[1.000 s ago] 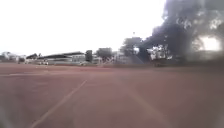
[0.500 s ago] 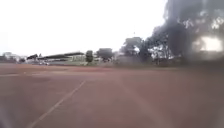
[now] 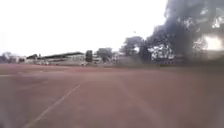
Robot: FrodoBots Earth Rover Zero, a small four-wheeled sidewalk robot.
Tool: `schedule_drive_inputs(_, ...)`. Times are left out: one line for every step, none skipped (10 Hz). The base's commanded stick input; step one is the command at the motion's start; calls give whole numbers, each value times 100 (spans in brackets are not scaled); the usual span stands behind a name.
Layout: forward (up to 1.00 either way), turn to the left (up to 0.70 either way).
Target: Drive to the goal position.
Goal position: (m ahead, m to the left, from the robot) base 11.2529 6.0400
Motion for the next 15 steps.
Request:
schedule_drive_inputs(70,0)
schedule_drive_inputs(70,0)
schedule_drive_inputs(70,0)
schedule_drive_inputs(70,0)
schedule_drive_inputs(70,0)
schedule_drive_inputs(70,0)
schedule_drive_inputs(70,0)
schedule_drive_inputs(70,0)
schedule_drive_inputs(70,0)
schedule_drive_inputs(70,0)
schedule_drive_inputs(70,0)
schedule_drive_inputs(70,0)
schedule_drive_inputs(70,0)
schedule_drive_inputs(70,0)
schedule_drive_inputs(70,0)
